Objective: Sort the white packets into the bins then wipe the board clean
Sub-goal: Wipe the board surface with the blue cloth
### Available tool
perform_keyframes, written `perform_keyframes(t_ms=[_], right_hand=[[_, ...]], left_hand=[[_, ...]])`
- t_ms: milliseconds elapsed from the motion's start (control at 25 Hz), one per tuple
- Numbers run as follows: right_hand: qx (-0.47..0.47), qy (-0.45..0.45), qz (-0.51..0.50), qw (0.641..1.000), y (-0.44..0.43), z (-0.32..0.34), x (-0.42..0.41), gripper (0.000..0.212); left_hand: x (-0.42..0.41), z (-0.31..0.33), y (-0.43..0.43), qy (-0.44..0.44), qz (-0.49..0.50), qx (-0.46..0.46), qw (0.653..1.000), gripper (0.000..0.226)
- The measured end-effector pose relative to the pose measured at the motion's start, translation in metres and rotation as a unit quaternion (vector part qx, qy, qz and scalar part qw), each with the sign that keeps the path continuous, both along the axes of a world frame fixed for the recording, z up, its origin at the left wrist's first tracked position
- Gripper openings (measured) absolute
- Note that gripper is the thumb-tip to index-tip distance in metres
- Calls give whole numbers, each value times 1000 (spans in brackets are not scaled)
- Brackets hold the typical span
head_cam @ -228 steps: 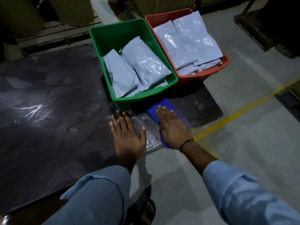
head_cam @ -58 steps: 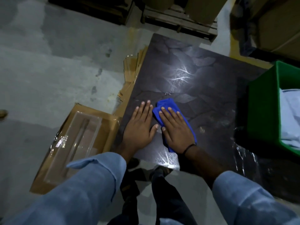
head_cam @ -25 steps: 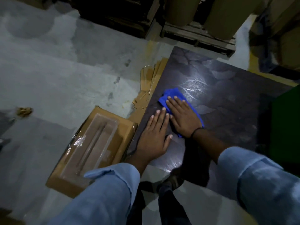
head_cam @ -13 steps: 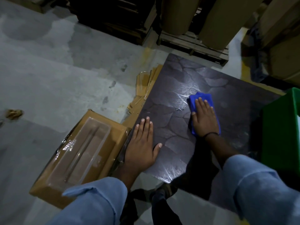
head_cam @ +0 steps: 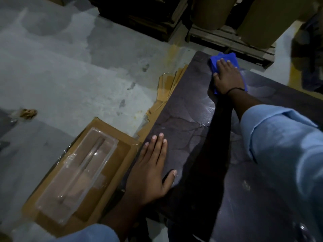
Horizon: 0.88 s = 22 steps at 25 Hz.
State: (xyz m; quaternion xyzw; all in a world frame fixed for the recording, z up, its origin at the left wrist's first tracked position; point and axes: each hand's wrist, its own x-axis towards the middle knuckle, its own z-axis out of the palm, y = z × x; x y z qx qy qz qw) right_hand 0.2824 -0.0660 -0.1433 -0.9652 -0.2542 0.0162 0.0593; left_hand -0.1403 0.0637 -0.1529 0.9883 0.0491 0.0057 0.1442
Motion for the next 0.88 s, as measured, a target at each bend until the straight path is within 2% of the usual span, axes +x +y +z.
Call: perform_keyframes(t_ms=[160, 360, 560, 760, 880], right_hand=[[-2, 24, 108, 994, 19, -1, -36, 68], [-10, 25, 179, 984, 17, 4, -137, 66], [-21, 47, 215, 975, 9, 11, -252, 66], [9, 71, 225, 972, 3, 16, -360, 65], [47, 137, 169, 975, 16, 23, -410, 64]], left_hand=[[-2, 4, -5, -2, 5, 8, 1000, 83], [-2, 8, -5, -4, 4, 17, 1000, 84], [-32, 18, -4, -13, 48, 24, 998, 77], [-99, 29, 18, -82, 29, -14, 996, 71], [-128, 35, 26, -75, 34, -22, 996, 72]])
